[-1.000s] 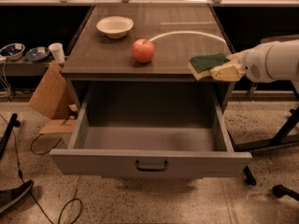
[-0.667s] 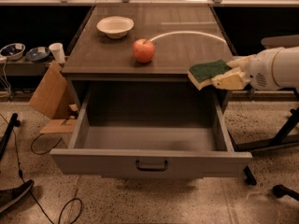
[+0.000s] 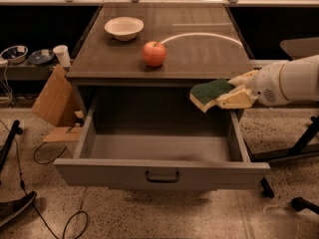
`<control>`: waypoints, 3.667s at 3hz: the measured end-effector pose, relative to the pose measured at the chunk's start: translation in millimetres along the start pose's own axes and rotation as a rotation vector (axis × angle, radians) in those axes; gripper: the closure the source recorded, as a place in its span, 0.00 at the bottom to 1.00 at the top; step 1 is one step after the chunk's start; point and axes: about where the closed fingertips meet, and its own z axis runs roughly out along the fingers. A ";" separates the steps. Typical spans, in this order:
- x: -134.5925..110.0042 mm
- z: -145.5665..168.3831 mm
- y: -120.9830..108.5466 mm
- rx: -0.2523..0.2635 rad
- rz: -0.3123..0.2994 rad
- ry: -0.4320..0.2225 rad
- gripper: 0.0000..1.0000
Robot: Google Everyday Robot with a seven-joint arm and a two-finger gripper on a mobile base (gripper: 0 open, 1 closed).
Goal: Place sponge into top drawer
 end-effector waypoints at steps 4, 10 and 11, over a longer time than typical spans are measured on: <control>18.3 89.0 47.1 -0.010 0.189 0.047 1.00; 1.3 164.1 21.1 0.225 0.412 0.030 1.00; -1.8 184.5 14.6 0.232 0.458 0.020 1.00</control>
Offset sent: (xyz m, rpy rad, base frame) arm 0.0066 0.0478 -0.0787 0.0760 0.1453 -0.0730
